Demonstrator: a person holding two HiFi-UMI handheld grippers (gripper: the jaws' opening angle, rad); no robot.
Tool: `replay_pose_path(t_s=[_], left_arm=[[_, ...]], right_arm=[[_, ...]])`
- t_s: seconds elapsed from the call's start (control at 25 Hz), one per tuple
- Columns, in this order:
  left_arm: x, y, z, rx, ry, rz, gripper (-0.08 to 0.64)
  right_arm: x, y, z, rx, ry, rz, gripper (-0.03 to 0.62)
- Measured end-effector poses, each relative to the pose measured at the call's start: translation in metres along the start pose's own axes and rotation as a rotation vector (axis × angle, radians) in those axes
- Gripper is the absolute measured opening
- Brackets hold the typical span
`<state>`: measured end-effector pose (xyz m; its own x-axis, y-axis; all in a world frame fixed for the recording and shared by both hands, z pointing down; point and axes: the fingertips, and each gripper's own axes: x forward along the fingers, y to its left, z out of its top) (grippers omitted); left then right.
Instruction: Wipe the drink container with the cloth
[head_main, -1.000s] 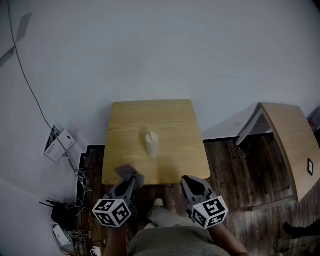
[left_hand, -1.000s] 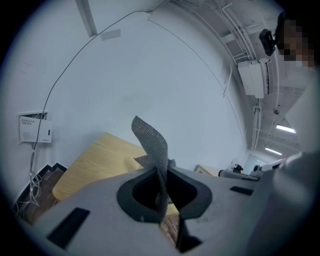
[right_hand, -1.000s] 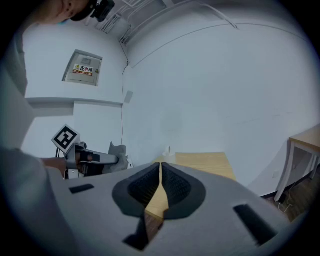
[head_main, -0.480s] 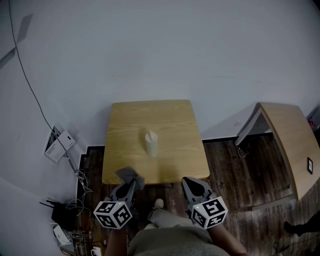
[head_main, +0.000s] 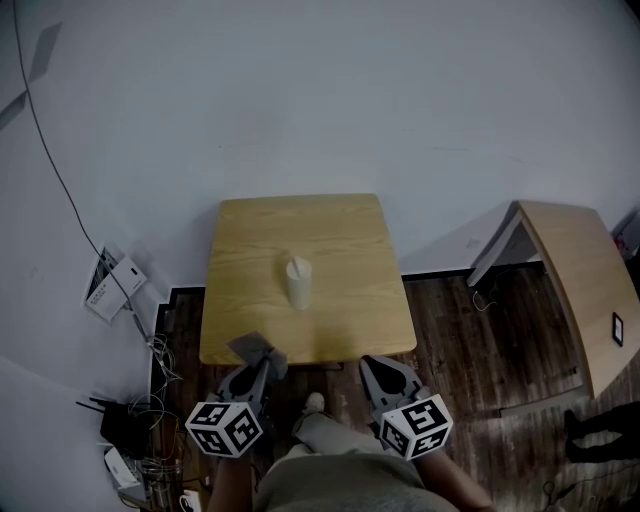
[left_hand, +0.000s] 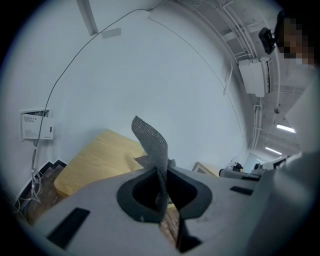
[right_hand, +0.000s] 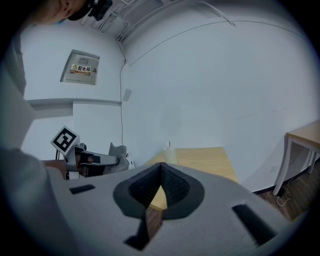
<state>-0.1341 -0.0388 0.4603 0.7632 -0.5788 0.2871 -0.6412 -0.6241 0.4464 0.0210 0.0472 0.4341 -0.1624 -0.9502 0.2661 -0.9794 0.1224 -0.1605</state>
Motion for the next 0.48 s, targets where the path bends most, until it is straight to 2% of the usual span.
replay_pose_path(t_s=[0.48], left_arm=[[0.0067,-0.0051,0.0022,0.016,0.008,-0.018,0.021]], right_arm=[[0.0007,-0.0021,0.0007,-0.011,0.006,-0.004,0.000]])
